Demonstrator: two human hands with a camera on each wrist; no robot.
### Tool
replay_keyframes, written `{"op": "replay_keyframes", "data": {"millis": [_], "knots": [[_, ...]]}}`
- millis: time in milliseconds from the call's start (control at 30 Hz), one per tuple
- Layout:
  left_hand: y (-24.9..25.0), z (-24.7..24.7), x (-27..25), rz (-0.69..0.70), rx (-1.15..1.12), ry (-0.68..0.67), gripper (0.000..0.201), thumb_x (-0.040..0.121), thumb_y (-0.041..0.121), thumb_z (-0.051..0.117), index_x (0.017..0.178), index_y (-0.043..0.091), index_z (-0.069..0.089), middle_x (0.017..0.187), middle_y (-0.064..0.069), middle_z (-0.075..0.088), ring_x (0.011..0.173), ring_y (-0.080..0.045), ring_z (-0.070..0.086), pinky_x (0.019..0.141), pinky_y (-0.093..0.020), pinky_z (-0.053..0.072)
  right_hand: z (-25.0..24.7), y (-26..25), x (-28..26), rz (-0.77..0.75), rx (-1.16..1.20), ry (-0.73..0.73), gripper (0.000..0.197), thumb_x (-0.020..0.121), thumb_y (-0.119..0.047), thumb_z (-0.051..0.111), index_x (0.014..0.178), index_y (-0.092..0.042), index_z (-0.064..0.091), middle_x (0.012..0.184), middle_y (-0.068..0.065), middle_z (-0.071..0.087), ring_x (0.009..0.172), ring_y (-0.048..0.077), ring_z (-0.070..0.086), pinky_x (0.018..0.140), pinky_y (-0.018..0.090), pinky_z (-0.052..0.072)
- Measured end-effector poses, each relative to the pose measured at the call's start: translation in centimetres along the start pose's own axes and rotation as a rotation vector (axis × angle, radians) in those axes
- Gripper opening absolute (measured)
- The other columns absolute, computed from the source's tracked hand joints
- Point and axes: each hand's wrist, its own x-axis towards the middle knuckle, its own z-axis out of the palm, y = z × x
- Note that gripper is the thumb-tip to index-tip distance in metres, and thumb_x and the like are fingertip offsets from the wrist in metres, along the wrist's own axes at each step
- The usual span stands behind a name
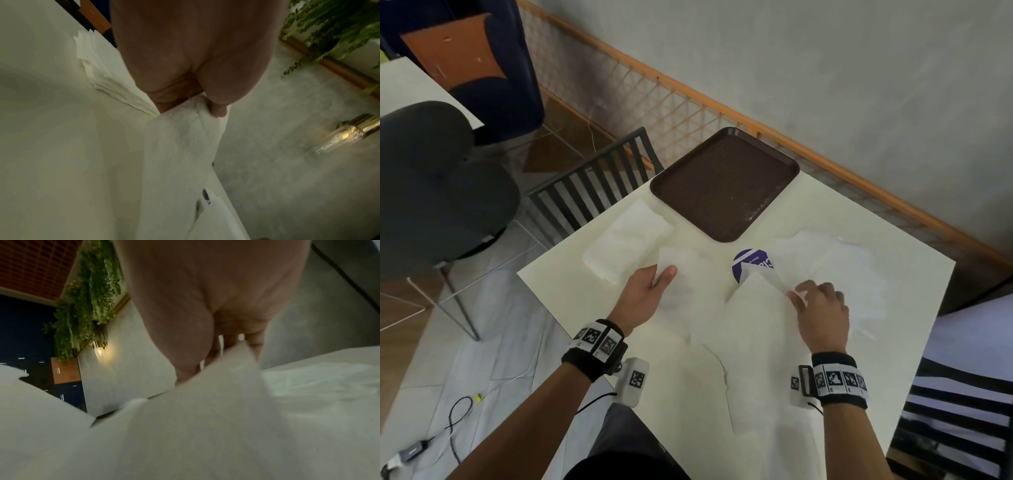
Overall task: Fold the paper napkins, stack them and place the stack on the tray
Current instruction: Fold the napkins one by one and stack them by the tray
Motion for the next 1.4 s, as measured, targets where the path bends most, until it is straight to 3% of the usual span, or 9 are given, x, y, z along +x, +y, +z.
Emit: {"op": "replay_keyframes", "data": {"millis": [133, 200, 300, 400, 500, 767, 967, 1167, 1400], "knots": [[3.2, -0.8, -1.1, 0.078, -0.145, -0.016, 0.027, 0.110, 0.035, 0.057, 0.113, 0.015, 0.074, 0.106, -0.001, 0.080, 0.103, -0.017, 0.076, 0.092, -0.037, 0.063, -0.5, -4.7, -0.3, -0.114, 0.400, -0.020, 0.024, 0.103, -0.051, 0.067, 0.112, -0.029, 0.072, 0.108, -0.005, 0.072, 0.106, 0.024, 0.066, 0.090, 0.038, 0.053], [4.3, -1.3, -1.2, 0.101, -0.202, 0.014, 0.035, 0.108, 0.038, 0.059, 0.110, 0.005, 0.071, 0.105, -0.010, 0.077, 0.104, -0.025, 0.075, 0.092, -0.041, 0.063, -0.9, -8.5, -1.1, -0.031, 0.670, -0.258, 0.031, 0.103, -0.062, 0.061, 0.115, -0.035, 0.072, 0.113, -0.015, 0.076, 0.113, 0.013, 0.070, 0.094, 0.026, 0.052], [5.6, -2.3, -1.2, 0.129, -0.274, 0.055, 0.046, 0.107, 0.038, 0.061, 0.110, -0.007, 0.064, 0.107, -0.025, 0.072, 0.100, -0.030, 0.075, 0.091, -0.049, 0.063, -0.7, -13.2, -2.1, 0.149, 1.019, -0.689, 0.067, 0.094, -0.086, 0.046, 0.133, -0.036, 0.070, 0.126, -0.010, 0.078, 0.124, 0.014, 0.071, 0.113, 0.035, 0.050], [6.6, -3.7, -1.4, 0.144, -0.294, 0.091, 0.029, 0.109, 0.032, 0.057, 0.112, 0.006, 0.071, 0.106, -0.010, 0.079, 0.100, -0.024, 0.078, 0.084, -0.037, 0.065, -0.6, -16.4, -2.4, 0.275, 1.415, -0.921, 0.060, 0.109, -0.059, 0.049, 0.141, -0.012, 0.069, 0.135, 0.011, 0.076, 0.131, 0.026, 0.070, 0.115, 0.044, 0.051], [5.9, -5.1, -1.5, 0.091, -0.253, 0.143, 0.027, 0.108, 0.035, 0.060, 0.115, 0.013, 0.073, 0.107, -0.003, 0.081, 0.098, -0.023, 0.078, 0.082, -0.038, 0.065, -0.7, -17.2, -2.2, 0.315, 1.610, -0.848, 0.042, 0.104, -0.023, 0.070, 0.138, 0.001, 0.068, 0.138, 0.021, 0.072, 0.135, 0.039, 0.066, 0.117, 0.054, 0.050], [3.2, -8.0, -2.7, -0.008, -0.234, -0.004, 0.026, 0.087, 0.009, 0.086, 0.113, 0.012, 0.080, 0.111, -0.004, 0.082, 0.105, -0.025, 0.079, 0.097, -0.046, 0.062, -0.4, -15.2, -0.9, 0.130, 1.579, -0.665, 0.036, 0.091, 0.000, 0.076, 0.127, 0.000, 0.075, 0.130, 0.021, 0.076, 0.120, 0.033, 0.075, 0.098, 0.041, 0.062], [2.2, -8.7, -2.5, 0.120, -0.132, 0.011, 0.027, 0.095, -0.014, 0.067, 0.104, 0.006, 0.082, 0.106, -0.005, 0.082, 0.101, -0.025, 0.078, 0.095, -0.041, 0.062, -0.1, -13.6, 0.2, -0.025, 1.480, -0.710, 0.041, 0.091, 0.023, 0.060, 0.077, -0.011, 0.079, 0.127, 0.026, 0.075, 0.109, 0.039, 0.076, 0.081, 0.041, 0.065], [1.7, -8.6, -2.2, 0.097, -0.158, 0.054, 0.050, 0.097, -0.023, 0.040, 0.100, 0.007, 0.080, 0.100, -0.008, 0.080, 0.092, -0.025, 0.078, 0.075, -0.032, 0.063, 0.1, -14.6, 0.9, 0.107, 1.356, -0.729, 0.024, 0.108, -0.002, 0.053, 0.096, -0.016, 0.069, 0.102, 0.018, 0.070, 0.090, 0.034, 0.062, 0.064, 0.034, 0.050], [0.0, -9.8, -1.1, -0.050, -0.295, 0.063, 0.040, 0.104, -0.004, 0.040, 0.095, 0.002, 0.078, 0.109, -0.006, 0.078, 0.106, -0.029, 0.073, 0.084, -0.035, 0.059, 0.8, -17.7, 1.9, 0.101, 1.204, -0.746, 0.015, 0.106, -0.022, 0.070, 0.107, -0.006, 0.070, 0.117, 0.008, 0.076, 0.111, 0.029, 0.073, 0.086, 0.046, 0.066]]}}
